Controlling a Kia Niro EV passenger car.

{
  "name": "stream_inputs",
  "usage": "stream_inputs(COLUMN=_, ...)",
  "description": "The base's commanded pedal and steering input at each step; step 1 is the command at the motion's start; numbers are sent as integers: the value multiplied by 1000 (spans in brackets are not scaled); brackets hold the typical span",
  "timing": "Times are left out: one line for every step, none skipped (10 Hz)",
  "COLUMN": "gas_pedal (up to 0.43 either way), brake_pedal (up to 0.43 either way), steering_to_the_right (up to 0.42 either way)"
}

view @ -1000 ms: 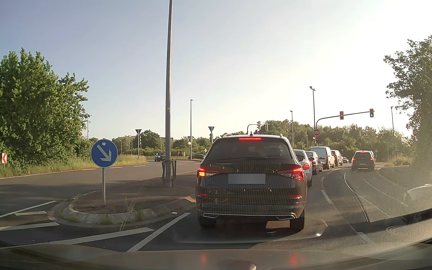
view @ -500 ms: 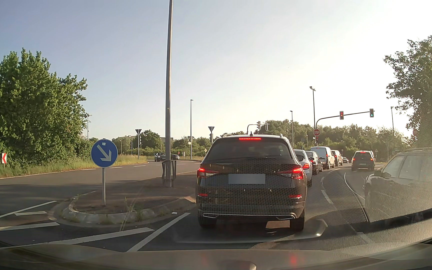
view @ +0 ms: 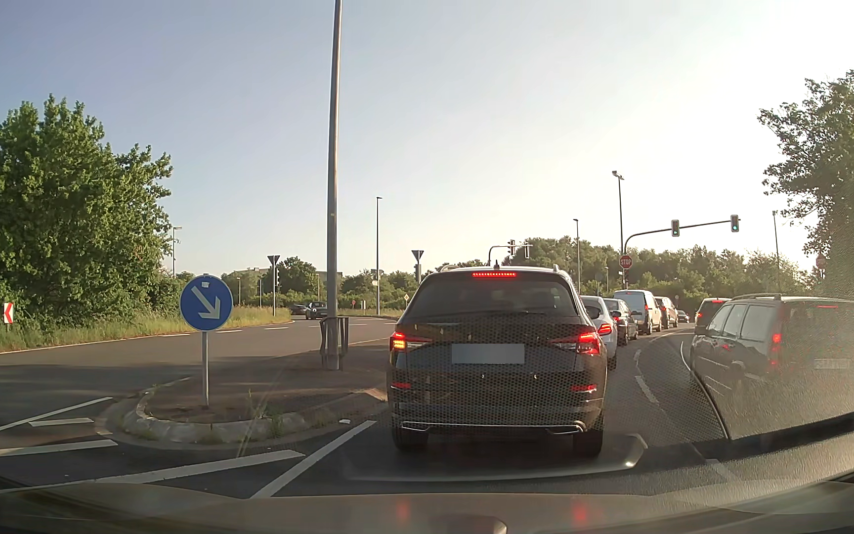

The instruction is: Follow the waypoints while adhering to traffic rules and regulations

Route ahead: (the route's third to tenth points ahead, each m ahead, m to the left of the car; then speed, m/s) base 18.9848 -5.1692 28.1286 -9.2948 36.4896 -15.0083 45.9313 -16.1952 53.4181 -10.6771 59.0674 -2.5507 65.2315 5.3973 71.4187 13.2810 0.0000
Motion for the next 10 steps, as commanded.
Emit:
stream_inputs(gas_pedal=0, brake_pedal=439, steering_to_the_right=52)
stream_inputs(gas_pedal=0, brake_pedal=445, steering_to_the_right=52)
stream_inputs(gas_pedal=0, brake_pedal=439, steering_to_the_right=52)
stream_inputs(gas_pedal=0, brake_pedal=439, steering_to_the_right=52)
stream_inputs(gas_pedal=0, brake_pedal=445, steering_to_the_right=52)
stream_inputs(gas_pedal=0, brake_pedal=445, steering_to_the_right=52)
stream_inputs(gas_pedal=0, brake_pedal=439, steering_to_the_right=52)
stream_inputs(gas_pedal=0, brake_pedal=439, steering_to_the_right=52)
stream_inputs(gas_pedal=0, brake_pedal=439, steering_to_the_right=52)
stream_inputs(gas_pedal=0, brake_pedal=445, steering_to_the_right=52)
